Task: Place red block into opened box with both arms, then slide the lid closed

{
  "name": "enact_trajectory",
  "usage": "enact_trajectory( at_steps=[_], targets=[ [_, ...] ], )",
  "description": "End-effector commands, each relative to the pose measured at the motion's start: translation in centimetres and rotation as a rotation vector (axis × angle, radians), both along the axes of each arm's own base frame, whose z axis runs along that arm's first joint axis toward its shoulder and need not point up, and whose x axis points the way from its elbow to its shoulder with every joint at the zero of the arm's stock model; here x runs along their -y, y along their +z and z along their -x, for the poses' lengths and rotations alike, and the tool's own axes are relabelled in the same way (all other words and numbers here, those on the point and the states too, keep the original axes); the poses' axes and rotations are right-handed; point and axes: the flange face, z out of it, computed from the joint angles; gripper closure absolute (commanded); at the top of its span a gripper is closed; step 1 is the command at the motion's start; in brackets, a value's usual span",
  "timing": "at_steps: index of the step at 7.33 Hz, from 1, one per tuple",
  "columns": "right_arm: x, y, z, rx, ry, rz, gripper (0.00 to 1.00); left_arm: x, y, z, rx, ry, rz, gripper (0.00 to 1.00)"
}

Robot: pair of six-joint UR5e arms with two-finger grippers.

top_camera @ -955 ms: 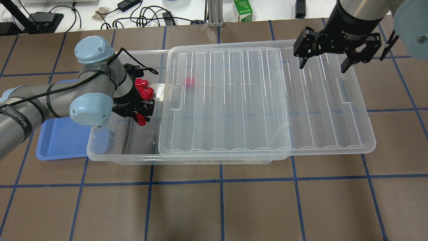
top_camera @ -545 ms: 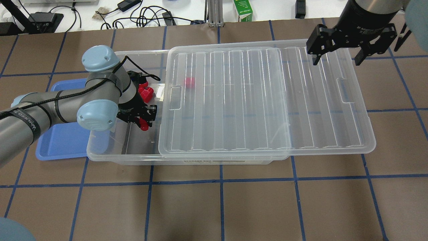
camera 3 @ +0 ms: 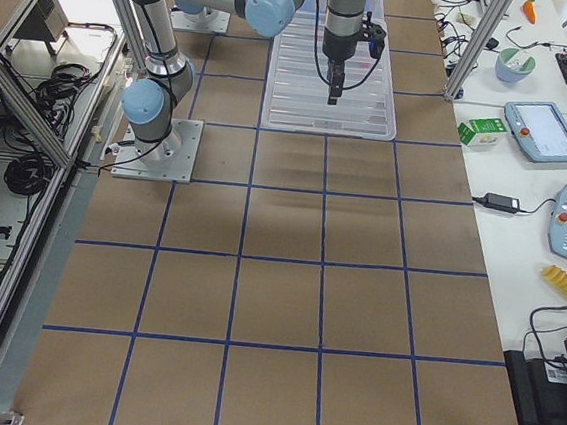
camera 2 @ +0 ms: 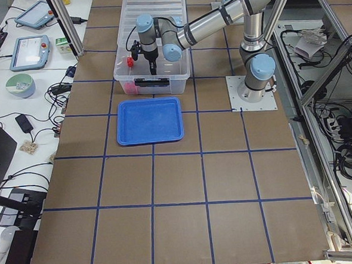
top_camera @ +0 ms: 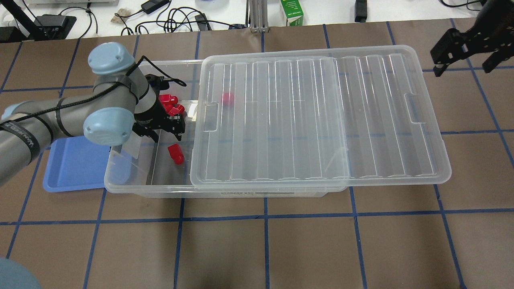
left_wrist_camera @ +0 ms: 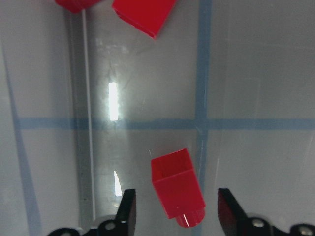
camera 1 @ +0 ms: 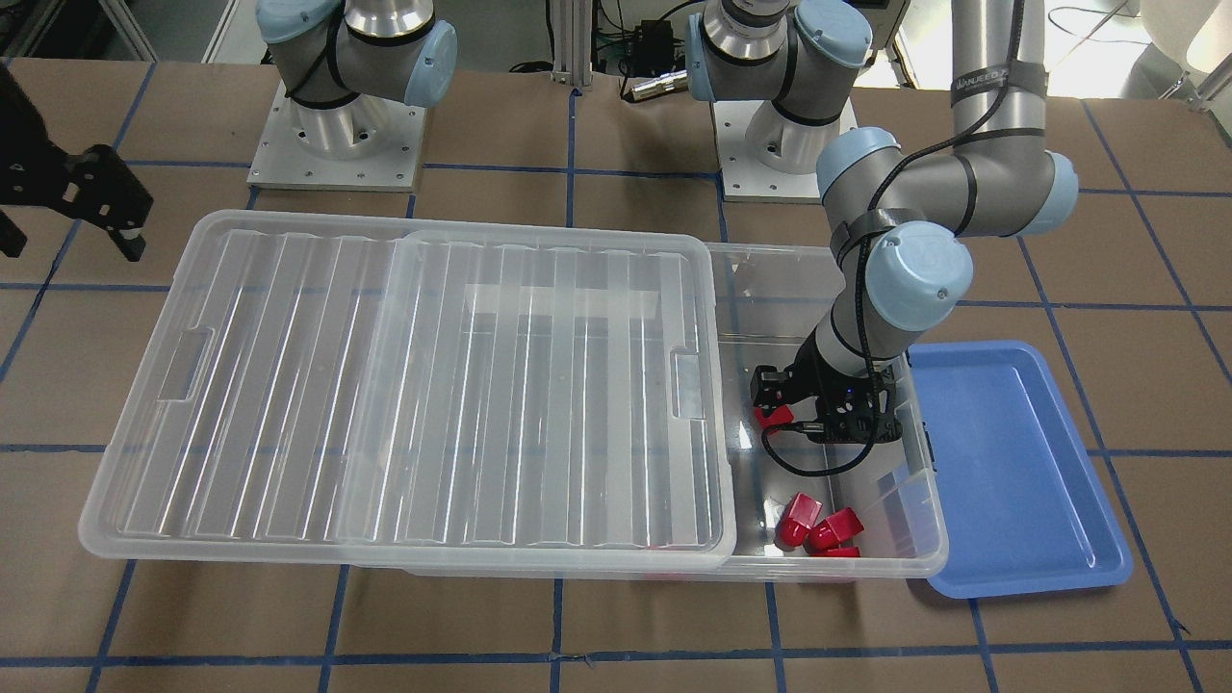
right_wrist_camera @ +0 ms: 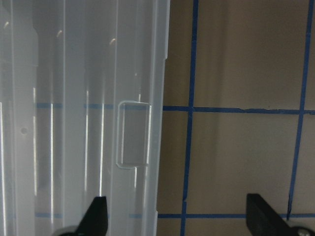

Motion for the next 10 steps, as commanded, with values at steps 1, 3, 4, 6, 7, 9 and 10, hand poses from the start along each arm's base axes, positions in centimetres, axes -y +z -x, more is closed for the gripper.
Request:
enact_trajectory(
  at_steps=[1,3,4,6,7,9,10],
  targets=[
    [1.0,-4.4,5.9,0.017,0.0,-0.058,0.0,0.4,13.5,0.3,0.0,0.007,-0.036,0.21],
    [0.5,-10.8,7.4,0.005,-0.019,-0.048,0.0,-2.8,20.7,4.0,0.003,-0.049,0.039,0.16],
    [-0.3,-12.8,7.1,-0.007,-0.034,-0.031,0.0,-4.0,21.9,6.8,0.001,-0.117,0.074,0.01],
    [-0.6,-13.7,6.1,0.018,-0.07,-0.036,0.0,-4.5,21.6,6.3,0.009,-0.154,0.063,0.0],
    [-0.5,-13.8,5.7,0.02,-0.1,-0.035,0.0,-5.0,21.5,6.1,0.012,-0.153,0.051,0.0],
    [-0.1,-13.8,3.4,0.022,-0.092,-0.034,0.0,-5.3,22.7,3.2,0.017,-0.109,0.075,0.0],
    [0.1,-14.3,2.5,0.025,-0.089,-0.043,0.0,-5.2,22.8,0.5,0.018,-0.122,0.077,0.0]
  ],
)
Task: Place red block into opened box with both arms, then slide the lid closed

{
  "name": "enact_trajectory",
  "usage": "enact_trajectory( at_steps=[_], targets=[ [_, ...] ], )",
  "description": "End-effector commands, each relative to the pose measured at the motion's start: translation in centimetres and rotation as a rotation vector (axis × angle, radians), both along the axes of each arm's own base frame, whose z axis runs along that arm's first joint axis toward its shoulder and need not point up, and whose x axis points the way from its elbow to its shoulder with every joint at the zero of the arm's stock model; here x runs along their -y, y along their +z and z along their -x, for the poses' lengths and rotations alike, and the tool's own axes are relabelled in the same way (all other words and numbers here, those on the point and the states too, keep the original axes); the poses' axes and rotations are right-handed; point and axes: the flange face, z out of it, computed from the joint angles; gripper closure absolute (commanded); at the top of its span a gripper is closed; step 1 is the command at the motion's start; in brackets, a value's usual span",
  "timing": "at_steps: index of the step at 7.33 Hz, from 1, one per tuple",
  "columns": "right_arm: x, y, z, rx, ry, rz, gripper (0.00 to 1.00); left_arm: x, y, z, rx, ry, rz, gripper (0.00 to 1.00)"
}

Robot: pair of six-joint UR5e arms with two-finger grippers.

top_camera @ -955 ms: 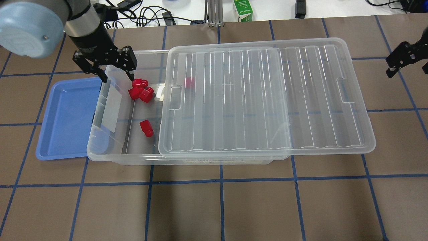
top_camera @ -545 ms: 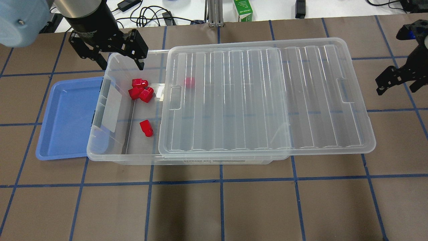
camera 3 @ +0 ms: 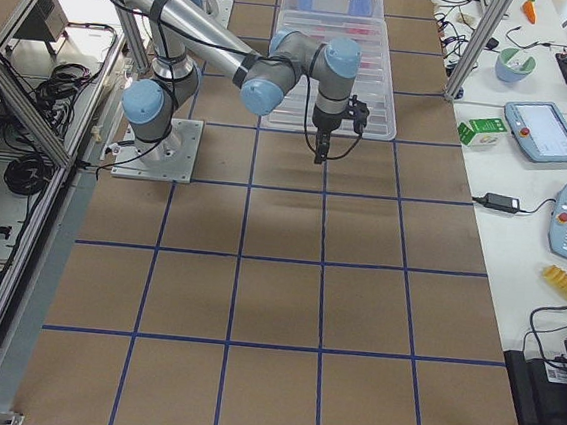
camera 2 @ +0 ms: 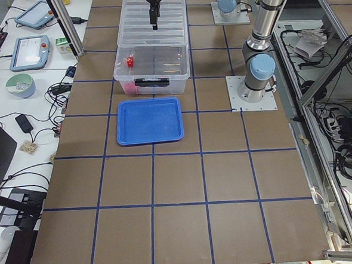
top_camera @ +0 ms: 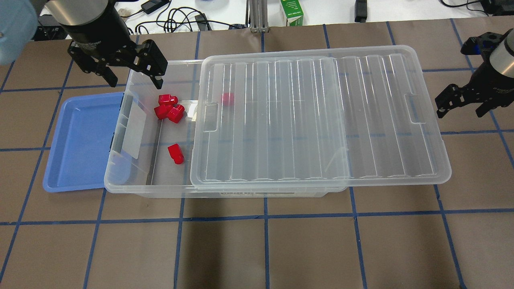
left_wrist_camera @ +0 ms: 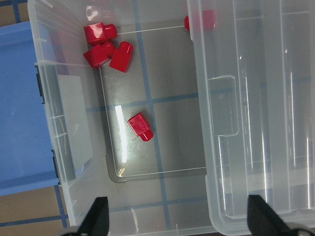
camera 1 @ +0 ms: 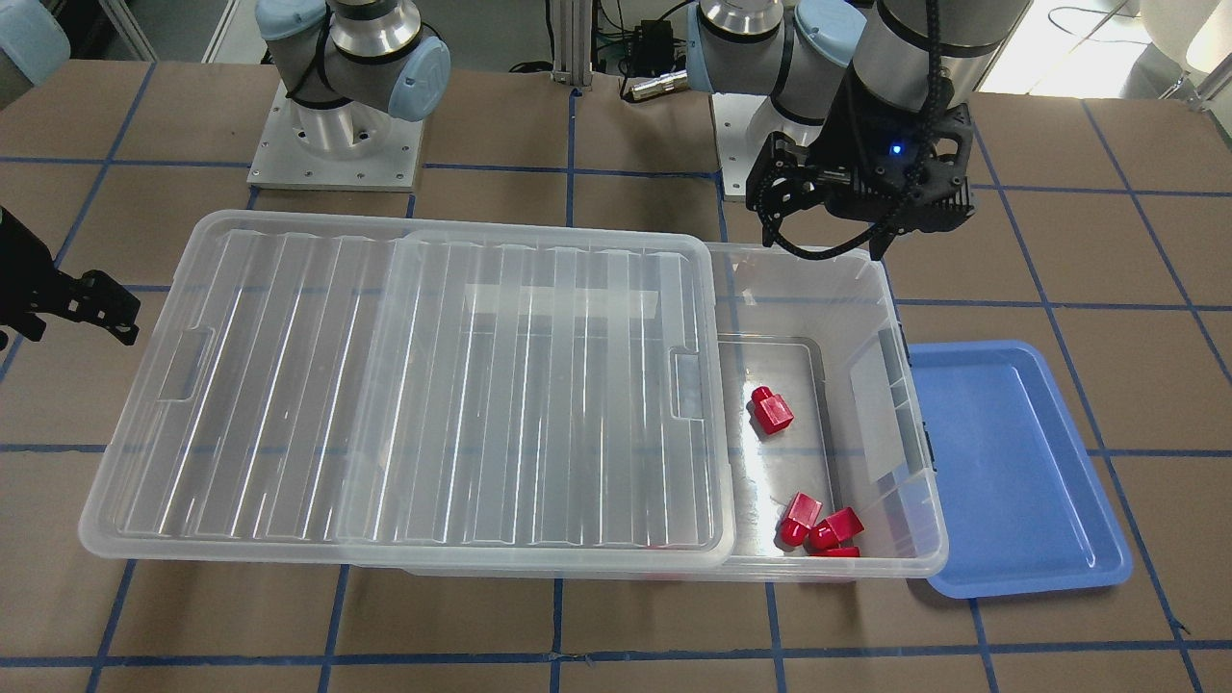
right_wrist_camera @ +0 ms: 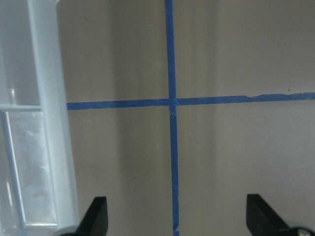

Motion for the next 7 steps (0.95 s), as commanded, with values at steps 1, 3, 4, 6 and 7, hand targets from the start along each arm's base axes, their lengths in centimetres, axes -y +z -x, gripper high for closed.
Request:
enact_trajectory(
  at_steps=[1,3,4,6,7],
  targets=[
    [0.4,-0.2,-2.2,0.001,-0.014,-0.002,0.0,-0.3,0.6,-3.5,0.002,-0.012,0.008,0.0],
    [0.8,-0.3,-5.5,-0.001,-0.02,0.0,0.0,-0.9,-0.8,-3.2,-0.005,0.0,-0.018,0.0],
    [1.0,-0.4,-8.5,-0.002,-0.04,0.0,0.0,-0.7,-1.4,-3.2,-0.005,0.003,-0.023,0.0],
    [1.1,-0.7,-14.2,-0.006,-0.065,0.014,0.0,-1.3,-0.7,-3.1,-0.011,0.003,-0.01,0.0],
    [1.3,-0.7,-16.2,-0.008,-0.09,0.032,0.0,-1.1,-1.0,-3.1,-0.009,0.002,-0.015,0.0]
  ],
)
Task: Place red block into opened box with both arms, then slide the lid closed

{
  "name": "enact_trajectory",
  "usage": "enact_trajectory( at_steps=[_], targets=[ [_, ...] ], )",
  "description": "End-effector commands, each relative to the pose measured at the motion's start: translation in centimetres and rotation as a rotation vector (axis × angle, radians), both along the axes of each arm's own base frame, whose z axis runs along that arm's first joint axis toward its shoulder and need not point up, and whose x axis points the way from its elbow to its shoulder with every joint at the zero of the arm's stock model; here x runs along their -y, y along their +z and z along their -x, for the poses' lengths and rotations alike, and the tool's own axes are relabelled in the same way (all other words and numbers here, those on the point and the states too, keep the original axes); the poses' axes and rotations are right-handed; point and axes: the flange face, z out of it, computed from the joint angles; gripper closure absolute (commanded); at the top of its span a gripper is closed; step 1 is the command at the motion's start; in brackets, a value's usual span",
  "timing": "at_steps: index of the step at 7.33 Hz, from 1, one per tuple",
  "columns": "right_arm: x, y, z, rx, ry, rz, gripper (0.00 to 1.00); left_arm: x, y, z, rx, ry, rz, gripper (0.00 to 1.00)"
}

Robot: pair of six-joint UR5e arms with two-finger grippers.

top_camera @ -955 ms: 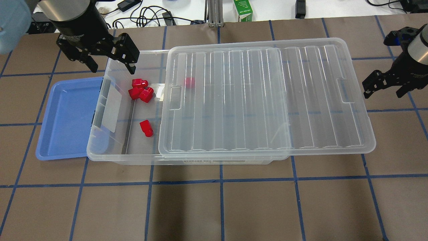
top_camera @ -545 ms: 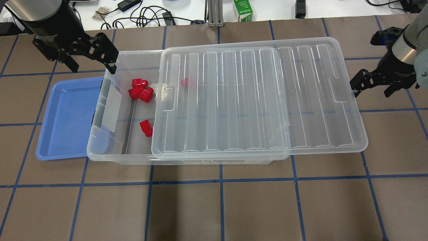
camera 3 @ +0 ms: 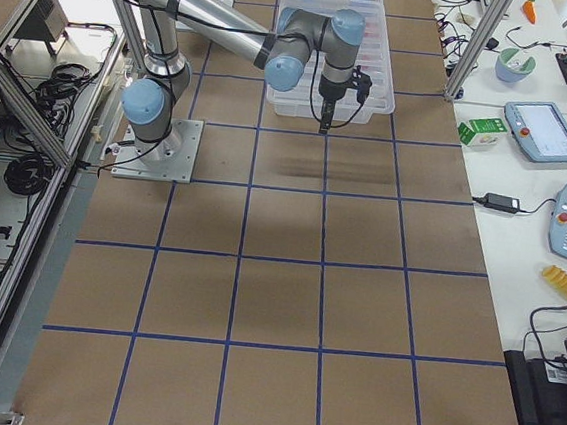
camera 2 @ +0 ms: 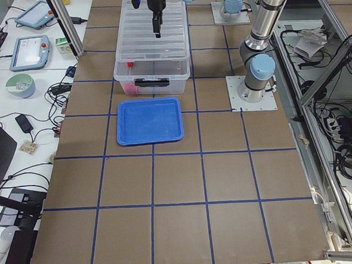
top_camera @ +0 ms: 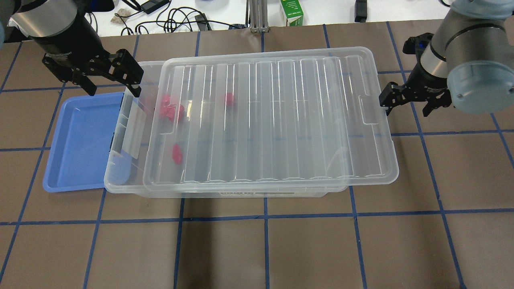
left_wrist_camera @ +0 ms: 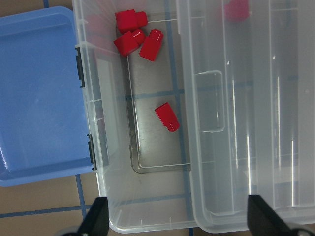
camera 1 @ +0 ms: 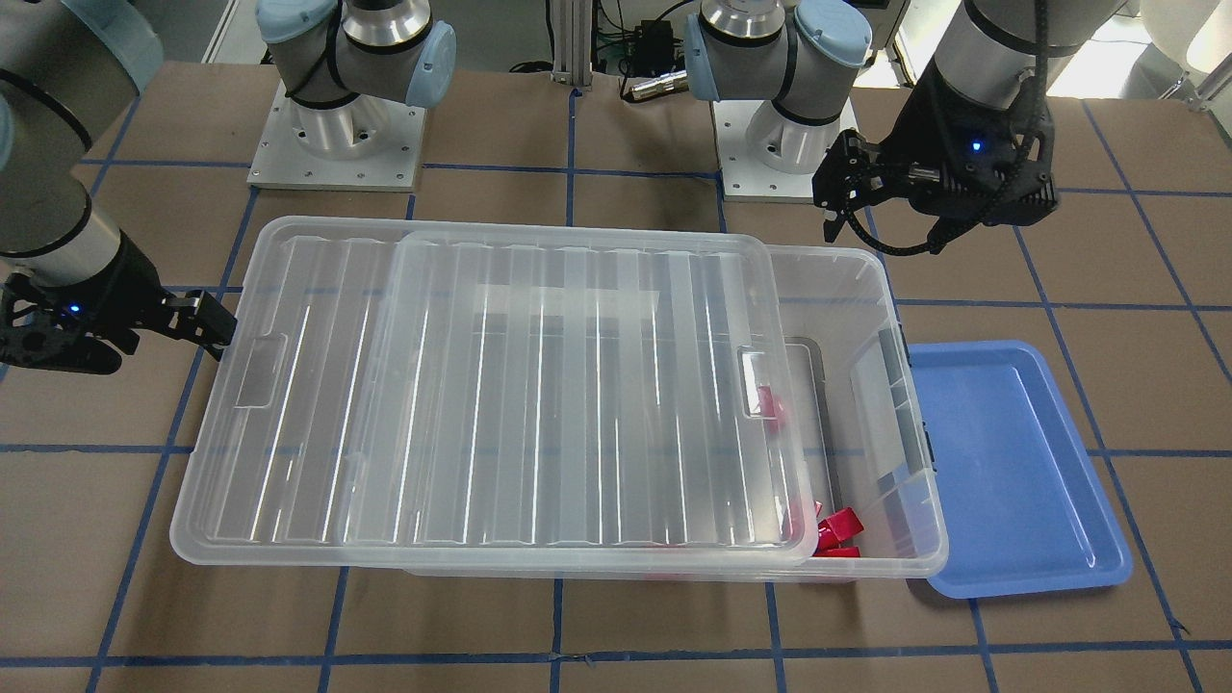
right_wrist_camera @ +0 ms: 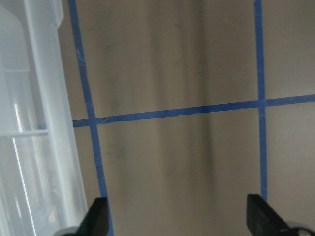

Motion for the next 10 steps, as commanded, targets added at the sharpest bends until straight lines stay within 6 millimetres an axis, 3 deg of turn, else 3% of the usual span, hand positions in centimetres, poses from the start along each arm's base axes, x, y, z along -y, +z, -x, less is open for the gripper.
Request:
enact_trajectory(
  at_steps=[1,4,7,8,10],
  targets=[
    [0.2,-0.5,-4.3,-0.004,-0.031,0.012,0.0,-0.2,0.0,0.1,0.002,-0.004,-0.002,0.0],
    [0.4,-0.6,-5.2,0.057,-0.036,0.015,0.0,-0.4,-0.1,0.0,0.005,-0.001,-0.002,0.0],
    [0.8,0.8,-4.7,0.027,-0.02,0.061,0.0,-0.3,-0.1,0.0,0.005,0.087,0.002,0.0],
    [1.2,2.8,-4.1,-0.033,-0.01,0.092,0.0,-0.4,-0.1,0.1,0.003,0.084,0.002,0.0],
    [-1.3,11.6,-5.6,0.003,-0.012,0.132,0.0,-0.3,-0.1,0.1,0.003,0.084,0.0,0.0]
  ],
)
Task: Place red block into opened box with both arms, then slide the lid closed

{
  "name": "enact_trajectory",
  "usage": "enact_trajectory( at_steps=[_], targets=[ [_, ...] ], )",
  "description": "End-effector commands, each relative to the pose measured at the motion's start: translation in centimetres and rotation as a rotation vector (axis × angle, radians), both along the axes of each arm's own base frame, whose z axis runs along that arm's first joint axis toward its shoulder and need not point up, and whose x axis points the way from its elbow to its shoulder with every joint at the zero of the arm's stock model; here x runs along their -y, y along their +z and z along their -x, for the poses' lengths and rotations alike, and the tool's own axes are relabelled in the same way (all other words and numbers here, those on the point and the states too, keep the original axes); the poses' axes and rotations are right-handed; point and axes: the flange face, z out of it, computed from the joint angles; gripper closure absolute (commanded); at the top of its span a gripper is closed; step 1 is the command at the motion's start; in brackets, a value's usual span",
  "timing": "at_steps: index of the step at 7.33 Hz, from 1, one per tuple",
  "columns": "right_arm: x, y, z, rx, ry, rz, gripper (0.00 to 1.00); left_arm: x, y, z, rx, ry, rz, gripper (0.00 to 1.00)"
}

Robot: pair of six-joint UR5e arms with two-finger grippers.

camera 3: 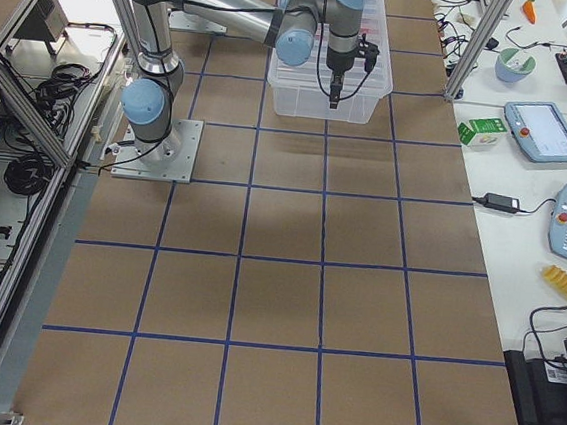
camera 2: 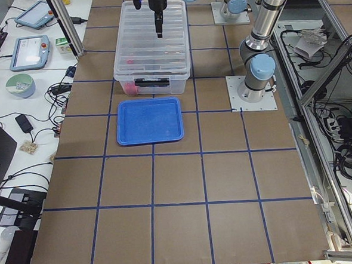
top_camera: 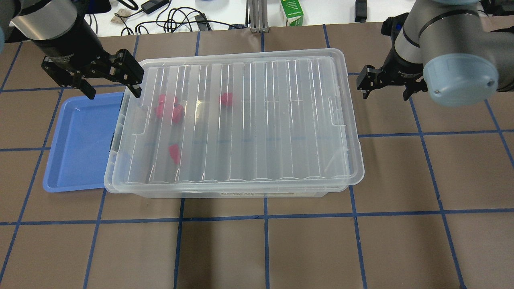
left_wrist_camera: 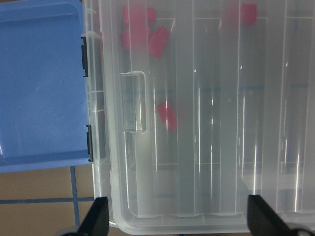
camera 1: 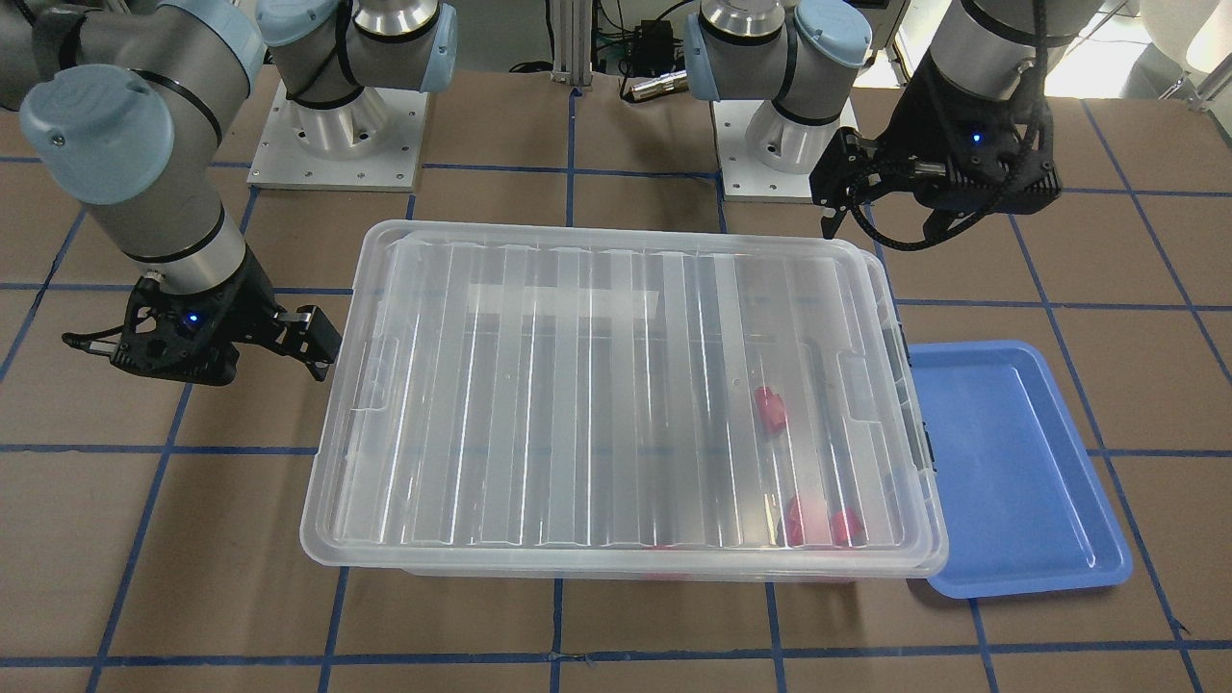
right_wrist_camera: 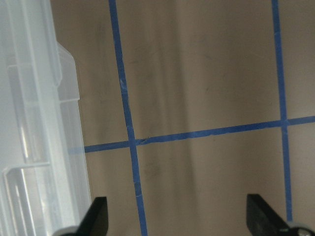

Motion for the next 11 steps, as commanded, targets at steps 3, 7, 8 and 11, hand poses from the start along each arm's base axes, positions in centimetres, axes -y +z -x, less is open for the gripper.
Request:
enact_trajectory(
  at_steps=[3,7,8,11],
  targets=[
    [-4.3,9.6,-7.6,0.045,-0.016,-0.004,0.0,0.1,-0.1,0.1,0.0,0.001,0.001,0.0],
    [-4.7,10.2,-7.8,0.049,-0.014,0.009,0.0,0.6,0.2,1.2,0.004,-0.011,0.048,0.0],
    [-4.7,10.1,-7.8,0.049,-0.014,0.008,0.0,0.6,0.1,1.2,0.004,-0.011,0.048,0.0],
    [-4.8,10.2,-7.8,0.049,-0.014,0.008,0.0,0.7,0.0,1.2,0.005,-0.011,0.047,0.0]
  ],
)
